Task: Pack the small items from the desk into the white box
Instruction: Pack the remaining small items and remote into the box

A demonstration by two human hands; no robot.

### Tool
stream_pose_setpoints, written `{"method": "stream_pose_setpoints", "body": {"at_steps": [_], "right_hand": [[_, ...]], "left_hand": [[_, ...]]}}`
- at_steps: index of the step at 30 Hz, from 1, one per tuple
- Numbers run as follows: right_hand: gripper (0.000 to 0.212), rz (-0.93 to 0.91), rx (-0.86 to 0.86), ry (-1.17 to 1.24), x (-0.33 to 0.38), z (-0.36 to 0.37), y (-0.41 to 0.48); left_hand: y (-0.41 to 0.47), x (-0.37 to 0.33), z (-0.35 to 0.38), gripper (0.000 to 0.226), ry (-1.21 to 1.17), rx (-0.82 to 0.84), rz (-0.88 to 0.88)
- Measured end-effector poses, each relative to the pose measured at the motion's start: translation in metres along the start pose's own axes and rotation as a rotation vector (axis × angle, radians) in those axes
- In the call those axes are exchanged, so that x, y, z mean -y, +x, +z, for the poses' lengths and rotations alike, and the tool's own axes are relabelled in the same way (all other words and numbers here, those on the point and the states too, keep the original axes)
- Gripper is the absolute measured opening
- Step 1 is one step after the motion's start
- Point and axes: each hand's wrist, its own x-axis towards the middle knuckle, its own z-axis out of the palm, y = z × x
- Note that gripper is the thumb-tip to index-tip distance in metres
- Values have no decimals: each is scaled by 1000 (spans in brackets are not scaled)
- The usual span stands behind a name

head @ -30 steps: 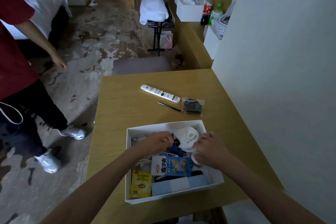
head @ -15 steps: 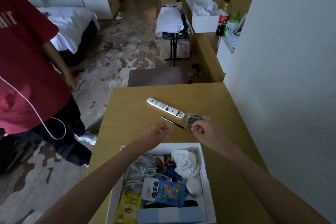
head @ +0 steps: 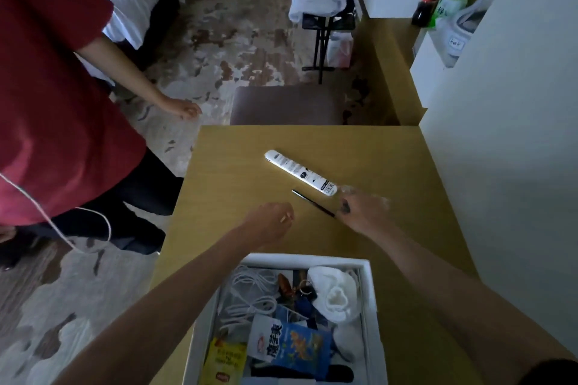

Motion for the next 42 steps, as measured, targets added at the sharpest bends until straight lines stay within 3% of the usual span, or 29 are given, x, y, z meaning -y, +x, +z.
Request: {"method": "stream_pose_setpoints", "body": {"at_steps": [4, 7, 14, 18, 22, 26, 29, 34, 42], "right_hand": [[85, 132, 218, -52, -22, 16, 19], [108, 183, 347, -1, -46, 24, 18], [89, 251, 261, 141, -74, 40, -16], [84, 247, 209, 185, -81, 44, -35], [75, 313, 33, 410, -76, 44, -52], [51, 277, -101, 813, -54, 20, -72], [48, 205, -126, 929, -35, -10, -92], [54, -20, -36, 966, -6, -52, -128], [61, -244, 209, 981, 45, -58, -167]], "left_hand": [[40, 13, 12, 28, 20, 47, 55], [70, 9, 25, 40, 98, 105, 114], [110, 2, 57, 32, 329, 121, 251], [111, 12, 62, 21, 505, 93, 420], [97, 19, 59, 20, 624, 106, 457], [69, 6, 38, 16, 445, 72, 331], [34, -18, 14, 13, 166, -67, 329], [-54, -43, -16, 12, -53, -313, 334], [-163, -9, -15, 9, -92, -450, 41]]}}
